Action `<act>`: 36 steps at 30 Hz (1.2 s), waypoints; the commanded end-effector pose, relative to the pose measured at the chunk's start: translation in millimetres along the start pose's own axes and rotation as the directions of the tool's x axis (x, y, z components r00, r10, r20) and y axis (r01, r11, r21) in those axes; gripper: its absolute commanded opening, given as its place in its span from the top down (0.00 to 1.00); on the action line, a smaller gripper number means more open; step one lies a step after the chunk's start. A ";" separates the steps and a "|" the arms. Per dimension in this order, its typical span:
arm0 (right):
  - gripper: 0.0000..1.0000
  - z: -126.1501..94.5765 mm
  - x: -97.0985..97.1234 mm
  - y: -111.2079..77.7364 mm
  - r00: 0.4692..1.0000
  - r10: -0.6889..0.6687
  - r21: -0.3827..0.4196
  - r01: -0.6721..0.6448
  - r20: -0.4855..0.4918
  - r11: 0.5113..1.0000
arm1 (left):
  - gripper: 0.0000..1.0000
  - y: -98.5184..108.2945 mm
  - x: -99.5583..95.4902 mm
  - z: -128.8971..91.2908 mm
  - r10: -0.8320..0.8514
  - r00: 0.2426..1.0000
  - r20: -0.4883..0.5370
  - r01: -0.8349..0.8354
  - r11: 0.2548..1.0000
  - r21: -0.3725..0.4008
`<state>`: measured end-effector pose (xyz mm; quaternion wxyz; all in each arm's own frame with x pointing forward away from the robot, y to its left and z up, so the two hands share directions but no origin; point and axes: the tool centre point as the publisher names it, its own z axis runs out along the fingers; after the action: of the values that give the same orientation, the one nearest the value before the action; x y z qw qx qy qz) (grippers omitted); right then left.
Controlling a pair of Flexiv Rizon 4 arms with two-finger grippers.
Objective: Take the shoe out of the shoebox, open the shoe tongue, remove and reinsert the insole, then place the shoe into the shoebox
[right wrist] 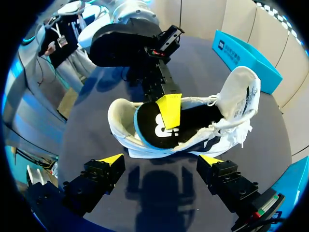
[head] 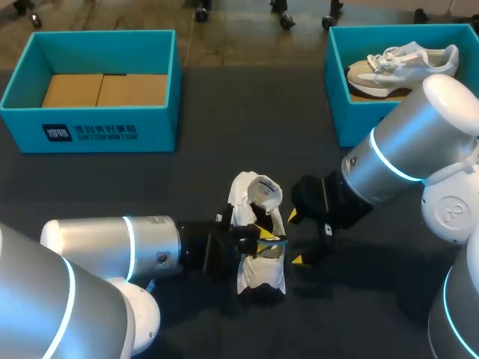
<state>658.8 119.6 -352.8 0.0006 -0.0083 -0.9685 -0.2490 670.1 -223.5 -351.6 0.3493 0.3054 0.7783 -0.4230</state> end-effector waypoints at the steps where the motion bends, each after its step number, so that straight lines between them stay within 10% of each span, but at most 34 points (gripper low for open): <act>1: 0.00 0.7 0.7 0.3 1.000 0.000 0.000 0.000 0.002 1.000 | 0.64 -4.0 1.5 -15.9 -0.004 1.000 0.009 0.003 0.999 0.042; 9: 0.00 0.7 0.7 0.3 1.000 0.000 0.000 0.000 0.002 1.000 | 0.78 -20.5 -0.5 -30.4 0.020 0.999 0.034 -0.023 0.995 0.092; 12: 0.00 0.7 0.7 0.3 1.000 0.000 0.000 0.000 0.002 1.000 | 1.00 -27.6 -0.4 -32.7 0.037 0.998 0.045 -0.042 0.993 0.108; 36: 0.00 0.7 0.7 0.3 1.000 0.000 0.000 0.000 0.002 1.000 | 1.00 2.4 -6.2 7.6 0.117 0.992 0.050 -0.113 0.990 -0.080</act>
<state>658.8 119.7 -352.8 0.0006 -0.0083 -0.9685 -0.2491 669.6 -216.1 -349.1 0.4092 0.3279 0.7538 -0.3960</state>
